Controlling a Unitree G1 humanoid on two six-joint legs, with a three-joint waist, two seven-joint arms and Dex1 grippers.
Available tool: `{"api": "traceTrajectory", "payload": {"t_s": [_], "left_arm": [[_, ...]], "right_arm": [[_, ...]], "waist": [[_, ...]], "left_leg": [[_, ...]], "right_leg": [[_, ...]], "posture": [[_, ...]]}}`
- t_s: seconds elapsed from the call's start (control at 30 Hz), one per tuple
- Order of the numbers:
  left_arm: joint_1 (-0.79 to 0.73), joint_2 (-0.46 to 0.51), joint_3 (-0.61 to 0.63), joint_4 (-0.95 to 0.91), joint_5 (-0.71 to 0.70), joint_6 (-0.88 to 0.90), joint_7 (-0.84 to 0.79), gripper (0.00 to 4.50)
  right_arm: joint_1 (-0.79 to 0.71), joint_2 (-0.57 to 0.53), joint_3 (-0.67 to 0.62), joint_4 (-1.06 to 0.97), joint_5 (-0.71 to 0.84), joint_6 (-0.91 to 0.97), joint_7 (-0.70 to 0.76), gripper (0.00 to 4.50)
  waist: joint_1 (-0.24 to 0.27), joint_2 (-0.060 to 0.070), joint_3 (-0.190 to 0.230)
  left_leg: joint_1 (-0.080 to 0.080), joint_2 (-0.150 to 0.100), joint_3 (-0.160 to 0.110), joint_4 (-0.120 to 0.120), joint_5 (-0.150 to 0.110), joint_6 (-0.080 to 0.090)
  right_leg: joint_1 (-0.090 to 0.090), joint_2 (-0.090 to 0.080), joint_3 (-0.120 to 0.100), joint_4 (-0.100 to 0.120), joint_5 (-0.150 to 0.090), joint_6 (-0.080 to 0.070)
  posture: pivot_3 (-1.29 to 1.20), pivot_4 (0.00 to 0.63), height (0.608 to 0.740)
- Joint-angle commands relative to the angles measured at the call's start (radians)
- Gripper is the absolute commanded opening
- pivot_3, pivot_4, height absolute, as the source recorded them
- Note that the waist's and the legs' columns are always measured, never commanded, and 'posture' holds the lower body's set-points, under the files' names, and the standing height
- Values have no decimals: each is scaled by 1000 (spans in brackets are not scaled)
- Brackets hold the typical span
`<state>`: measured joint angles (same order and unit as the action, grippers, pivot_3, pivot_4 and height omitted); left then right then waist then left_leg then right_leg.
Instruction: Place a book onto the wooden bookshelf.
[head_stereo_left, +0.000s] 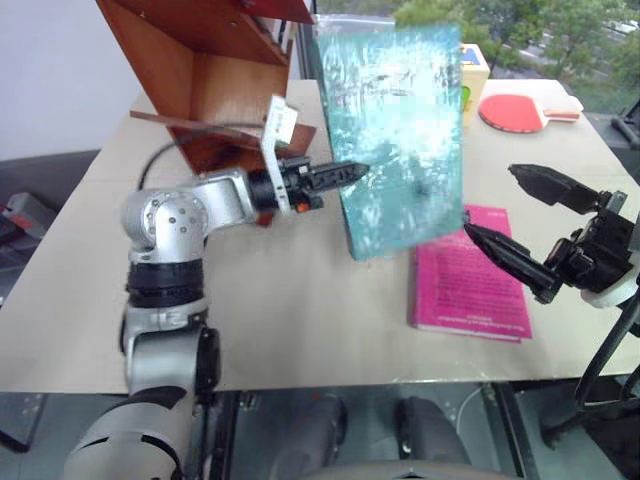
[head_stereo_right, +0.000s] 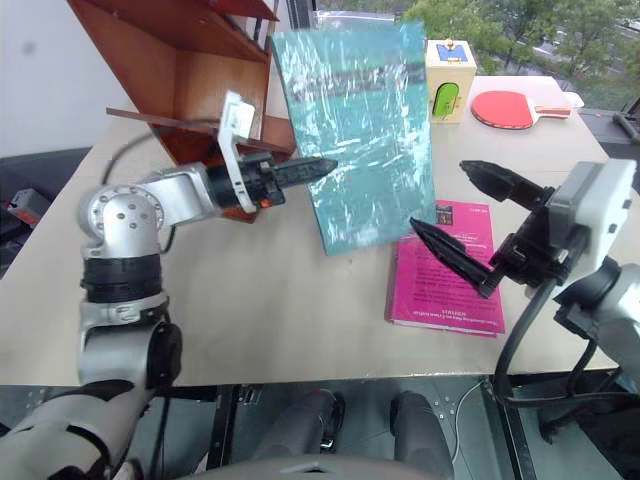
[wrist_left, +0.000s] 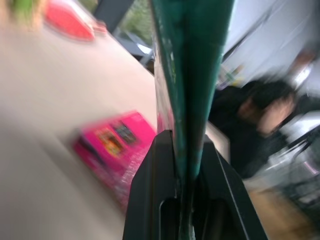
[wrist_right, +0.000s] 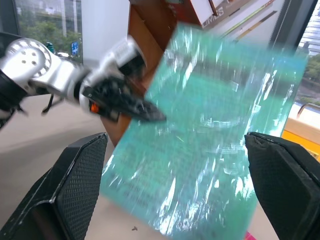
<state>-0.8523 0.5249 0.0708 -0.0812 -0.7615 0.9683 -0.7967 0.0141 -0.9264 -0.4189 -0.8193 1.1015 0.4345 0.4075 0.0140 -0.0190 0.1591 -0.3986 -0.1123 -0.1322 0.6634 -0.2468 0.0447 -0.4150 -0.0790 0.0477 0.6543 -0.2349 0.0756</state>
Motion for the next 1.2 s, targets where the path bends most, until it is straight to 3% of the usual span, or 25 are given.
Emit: {"api": "traceTrajectory", "payload": {"t_s": [0.03,0.13,0.2,0.3,0.47,0.63,0.77,0.9,1.1,1.2], "left_arm": [[-6,47,-43,-115,88,-226,-142,87],[-12,99,-74,-191,168,-364,-200,87],[-52,171,-112,-191,323,-568,-248,87],[-131,266,-123,-135,467,-792,-312,87],[-249,351,-113,21,556,-988,-376,87],[-311,455,-103,125,591,-1030,-459,87],[-315,634,-97,178,640,-1009,-566,87],[-292,707,-128,270,721,-1105,-581,87],[-293,729,-165,471,842,-1280,-552,87],[-340,695,-205,590,925,-1358,-504,87]], "right_arm": [[-41,14,11,6,-13,3,1,4500],[-44,26,-7,32,-5,7,18,4500],[-31,35,-44,64,-18,-2,53,4500],[-31,58,-74,95,-28,-9,54,4500],[-2,91,-79,109,-86,-14,87,4500],[-38,112,-50,121,-109,-10,98,4500],[-85,104,-56,160,-123,-17,147,4500],[-122,88,-70,165,-121,-23,192,4500],[-175,65,-76,140,-77,-7,231,4500],[-183,43,-77,131,-56,15,232,4500]], "waist": [[1,1,0],[1,0,0],[1,0,0],[1,0,1],[0,1,0],[-5,2,2],[-20,2,3],[-21,2,4],[-25,2,4],[-24,2,4]], "left_leg": [[0,0,0,-1,0,0],[0,0,-1,-1,0,0],[0,0,-2,-2,0,0],[0,0,-1,-3,0,0],[0,0,-1,-4,0,0],[1,0,-1,-5,0,1],[0,0,-1,-5,0,1],[0,0,-2,-5,0,1],[1,0,-2,-4,0,1],[0,0,-2,-4,0,1]], "right_leg": [[0,0,0,-1,0,0],[0,0,-1,-1,0,0],[0,0,-2,-2,0,0],[0,0,-2,-3,0,0],[0,0,-2,-4,0,0],[0,1,-1,-3,0,0],[-1,5,-1,-3,0,0],[-1,6,-2,-2,0,0],[-1,6,-3,0,0,0],[-1,6,-3,0,0,0]], "posture": [[0,150,740],[0,150,740],[0,150,740],[0,150,740],[0,150,740],[0,150,740],[0,150,740],[0,150,740],[0,150,740],[0,150,740]]}}
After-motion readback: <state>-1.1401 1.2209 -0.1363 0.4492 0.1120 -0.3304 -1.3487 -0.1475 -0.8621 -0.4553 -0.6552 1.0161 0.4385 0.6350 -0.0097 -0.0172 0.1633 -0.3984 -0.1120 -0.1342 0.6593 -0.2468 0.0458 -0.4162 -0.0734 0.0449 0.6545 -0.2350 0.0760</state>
